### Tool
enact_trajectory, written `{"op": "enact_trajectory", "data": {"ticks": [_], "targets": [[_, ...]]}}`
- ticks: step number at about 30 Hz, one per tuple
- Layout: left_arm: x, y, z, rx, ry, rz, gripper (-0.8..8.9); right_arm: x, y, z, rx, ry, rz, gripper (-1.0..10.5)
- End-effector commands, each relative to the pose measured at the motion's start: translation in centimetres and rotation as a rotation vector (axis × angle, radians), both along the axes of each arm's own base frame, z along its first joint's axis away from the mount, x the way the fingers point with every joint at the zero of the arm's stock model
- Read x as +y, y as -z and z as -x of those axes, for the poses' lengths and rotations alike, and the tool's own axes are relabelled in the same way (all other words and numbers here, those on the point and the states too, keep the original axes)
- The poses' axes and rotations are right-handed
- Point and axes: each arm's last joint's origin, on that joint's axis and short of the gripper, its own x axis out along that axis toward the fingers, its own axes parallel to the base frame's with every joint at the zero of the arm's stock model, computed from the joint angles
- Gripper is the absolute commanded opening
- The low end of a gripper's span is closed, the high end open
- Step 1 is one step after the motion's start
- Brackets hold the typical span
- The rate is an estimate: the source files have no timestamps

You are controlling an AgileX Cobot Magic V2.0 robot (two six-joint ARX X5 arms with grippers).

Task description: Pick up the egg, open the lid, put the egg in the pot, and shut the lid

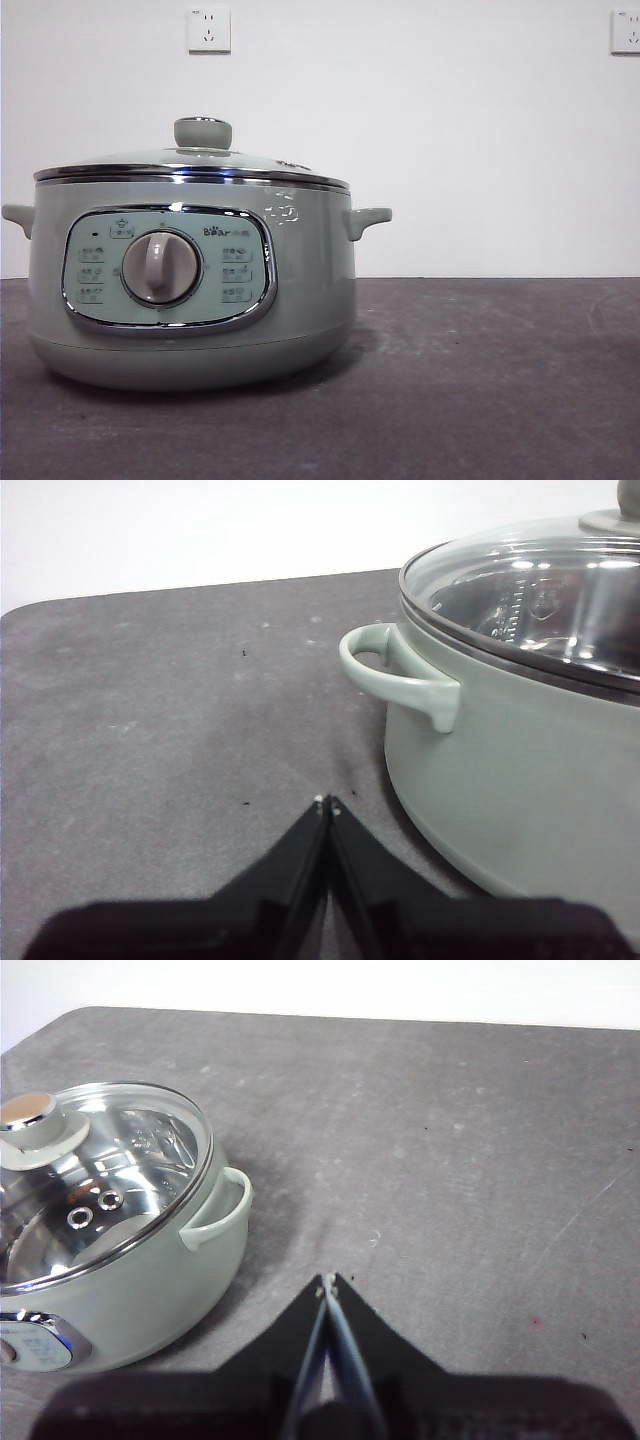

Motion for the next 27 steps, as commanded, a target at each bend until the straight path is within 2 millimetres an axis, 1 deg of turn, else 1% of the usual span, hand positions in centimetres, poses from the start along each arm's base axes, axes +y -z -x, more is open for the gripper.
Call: {"op": "enact_trajectory", "data": {"ticks": [1,16,19,22,24,27], "targets": [[0.0,0.4,-0.1,0.009,-0.007,0.005,-0.03,0.0,0.2,0.0,0.005,0.006,-0.005,0.0],[0.0,0.5,-0.1,0.009,-0.007,0.005,-0.03,-0.1,0.1,0.1,-0.003,0.008,-0.009,0.0],[0.0,0.5,-0.1,0.009,-0.007,0.005,-0.03,-0.7,-0.1,0.5,-0.055,-0.004,0.045,0.0],[0.0,0.5,-0.1,0.009,-0.007,0.005,-0.03,-1.7,-0.2,0.6,-0.100,0.042,0.073,0.0],[0.0,0.5,-0.1,0.009,-0.007,0.005,-0.03,-2.5,0.1,0.5,-0.132,0.110,0.056,0.0],[0.0,0.5,-0.1,0.009,-0.007,0.005,-0.03,-3.6,1.3,0.5,-0.176,0.129,0.005,0.0]]}}
